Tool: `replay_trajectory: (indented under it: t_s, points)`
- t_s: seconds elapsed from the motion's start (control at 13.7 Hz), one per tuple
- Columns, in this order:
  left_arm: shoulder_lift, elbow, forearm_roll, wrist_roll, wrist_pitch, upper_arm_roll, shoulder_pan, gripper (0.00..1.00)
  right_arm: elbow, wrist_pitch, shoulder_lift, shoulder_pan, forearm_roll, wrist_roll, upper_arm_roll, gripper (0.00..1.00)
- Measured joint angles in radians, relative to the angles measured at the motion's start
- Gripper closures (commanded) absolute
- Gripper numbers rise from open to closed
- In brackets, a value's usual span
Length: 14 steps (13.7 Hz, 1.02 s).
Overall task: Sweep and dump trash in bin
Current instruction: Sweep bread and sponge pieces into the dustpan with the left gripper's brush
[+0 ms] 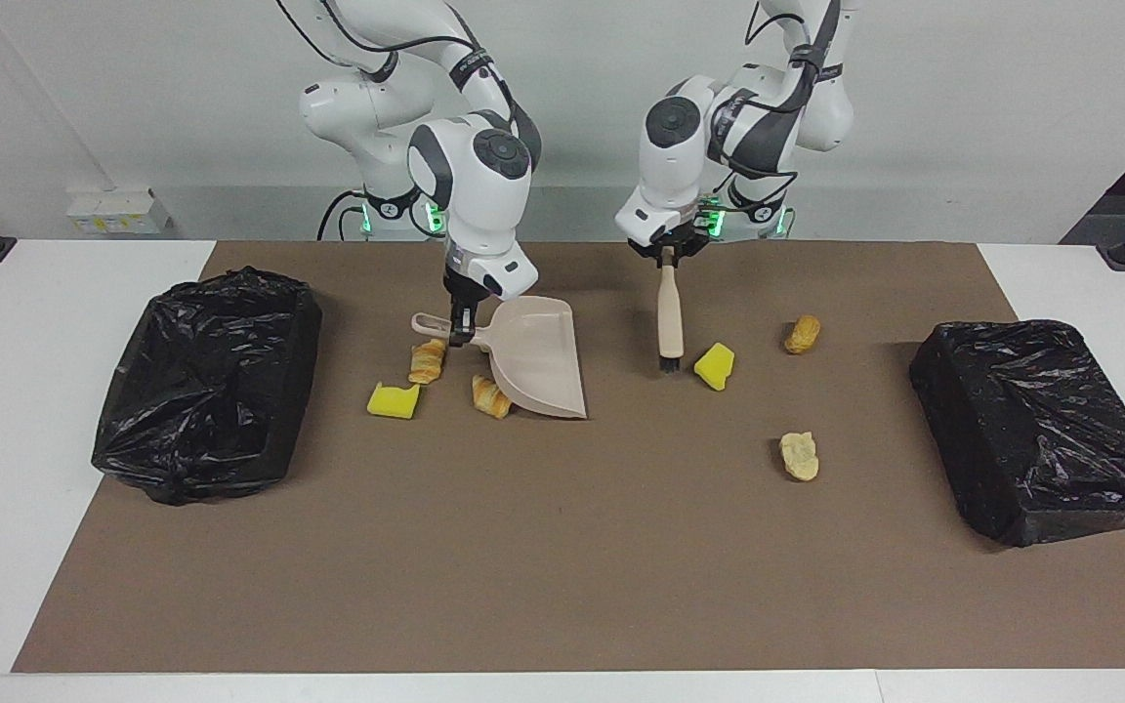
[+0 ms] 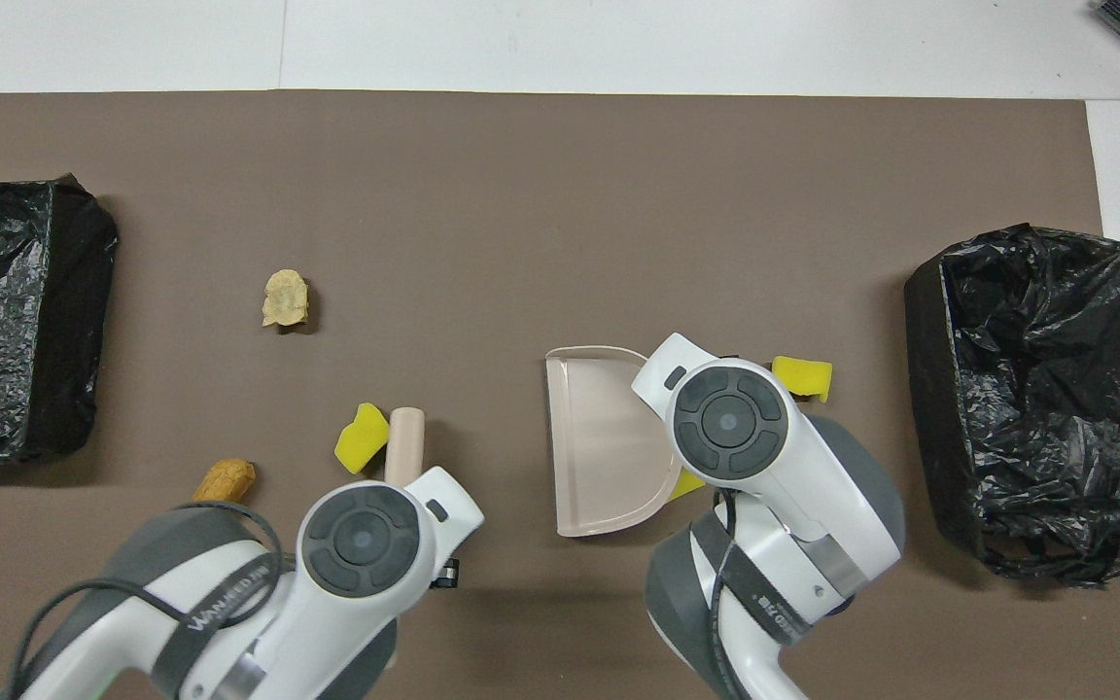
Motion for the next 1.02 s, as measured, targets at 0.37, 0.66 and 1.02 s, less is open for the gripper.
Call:
replay_trajectory:
  t_s: [0.37, 0.66, 1.02]
  points:
    - [-0.130, -0.021, 0.065, -0.022, -0.204, 0.000, 0.218, 1.00, 0.080, 0.003, 0.092, 0.097, 0.010, 0.177, 0.002, 1.00]
    - [-0.205, -0.114, 0.095, -0.169, -0.201, -0.003, 0.320, 1.00, 0.110, 0.010, 0.127, 0.116, 0.012, 0.212, 0.000, 1.00]
    - [-0.249, -0.292, 0.096, -0.186, -0.059, -0.007, 0.373, 1.00, 0.110, 0.030, 0.134, 0.115, 0.041, 0.215, -0.001, 1.00]
